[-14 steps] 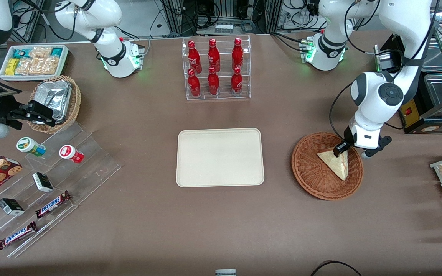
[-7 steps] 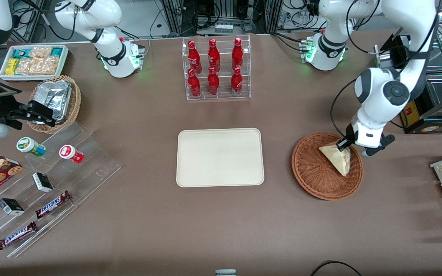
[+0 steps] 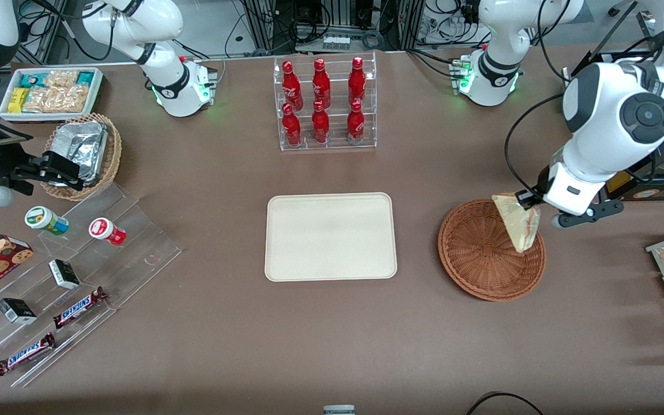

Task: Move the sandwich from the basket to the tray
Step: 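Close the left gripper on the sandwich and lift it from the basket, then carry the sandwich with the left gripper over the cream tray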

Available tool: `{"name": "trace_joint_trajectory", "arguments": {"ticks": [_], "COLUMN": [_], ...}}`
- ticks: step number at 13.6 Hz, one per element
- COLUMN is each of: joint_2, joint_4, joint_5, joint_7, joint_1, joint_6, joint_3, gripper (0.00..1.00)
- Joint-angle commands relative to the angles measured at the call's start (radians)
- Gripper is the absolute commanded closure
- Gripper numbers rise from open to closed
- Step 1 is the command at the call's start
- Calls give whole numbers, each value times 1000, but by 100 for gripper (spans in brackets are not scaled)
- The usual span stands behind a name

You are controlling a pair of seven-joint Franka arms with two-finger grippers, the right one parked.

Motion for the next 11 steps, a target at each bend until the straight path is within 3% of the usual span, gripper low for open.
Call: {"name": "trace_joint_trajectory", "arguments": {"ticks": [1,5,11], "joint_2": [49,147,354], "joint_4": [27,66,177], "joint_5": [48,114,358], "joint_7": [27,-95,-564], "joint_1": [2,3,2], "joint_6": [-8,17,22], "joint_3": [-91,-251,-470], "gripper": [100,100,100]}}
